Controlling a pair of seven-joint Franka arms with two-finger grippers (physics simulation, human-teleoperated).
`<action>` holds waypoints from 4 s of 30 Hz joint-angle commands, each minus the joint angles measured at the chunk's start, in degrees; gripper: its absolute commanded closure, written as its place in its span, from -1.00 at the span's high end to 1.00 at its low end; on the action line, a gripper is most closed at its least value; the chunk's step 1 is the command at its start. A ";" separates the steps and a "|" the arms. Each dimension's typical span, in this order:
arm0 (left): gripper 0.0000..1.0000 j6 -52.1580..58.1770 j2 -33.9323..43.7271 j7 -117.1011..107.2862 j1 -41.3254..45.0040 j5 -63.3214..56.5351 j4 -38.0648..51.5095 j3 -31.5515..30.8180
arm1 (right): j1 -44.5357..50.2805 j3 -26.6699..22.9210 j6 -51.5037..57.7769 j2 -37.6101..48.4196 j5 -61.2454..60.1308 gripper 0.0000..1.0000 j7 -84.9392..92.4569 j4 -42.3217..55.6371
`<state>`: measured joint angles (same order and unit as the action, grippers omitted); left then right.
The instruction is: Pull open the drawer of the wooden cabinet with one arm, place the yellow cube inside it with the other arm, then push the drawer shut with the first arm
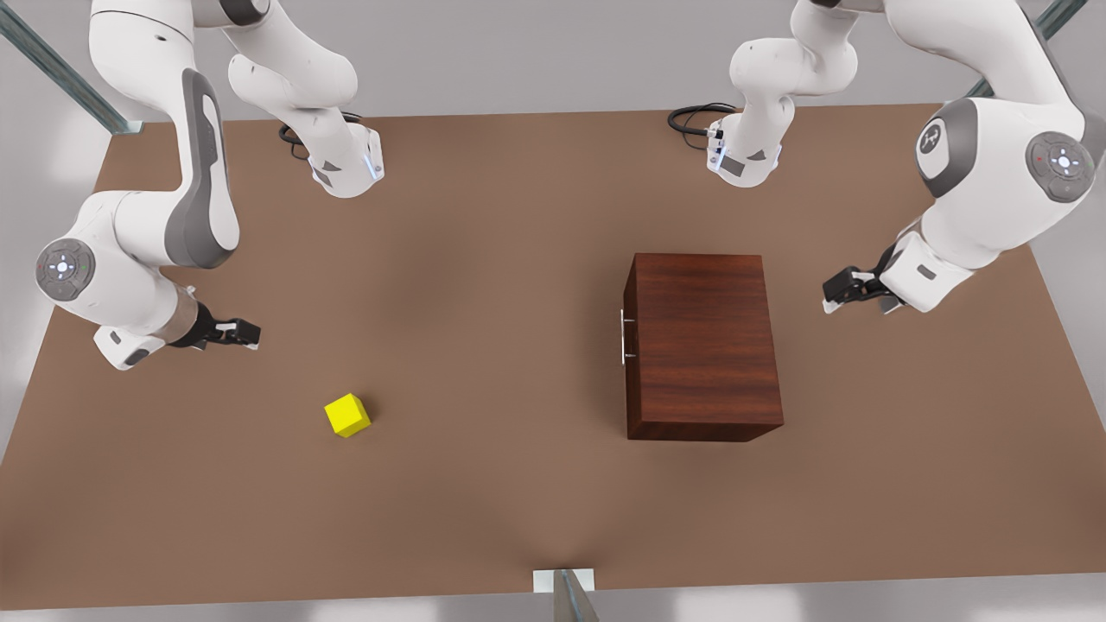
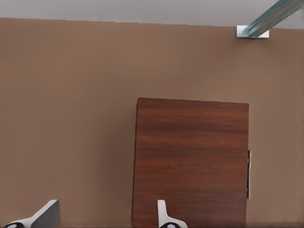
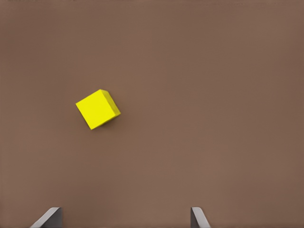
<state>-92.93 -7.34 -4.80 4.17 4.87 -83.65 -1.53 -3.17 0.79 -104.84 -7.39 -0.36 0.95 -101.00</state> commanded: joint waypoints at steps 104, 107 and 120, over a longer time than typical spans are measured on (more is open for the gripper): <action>1.00 -9.28 -41.61 -73.25 47.51 -40.29 16.85 -3.57 | 5.81 -0.18 -28.85 -24.52 -1.04 0.47 -72.58 0.36; 1.00 -9.28 -41.61 -73.87 48.22 -40.29 16.85 -3.57 | 5.28 -0.09 -27.96 -23.38 -1.13 0.47 -72.49 0.89; 1.00 28.24 -20.26 -42.69 32.85 -22.98 24.24 -15.34 | 5.02 3.95 -12.85 -19.07 -2.89 0.48 -77.32 7.56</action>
<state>-78.34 -29.08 -72.15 38.37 -23.81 -59.63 -16.80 2.05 4.23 -124.74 -26.59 -2.53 -72.10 -93.98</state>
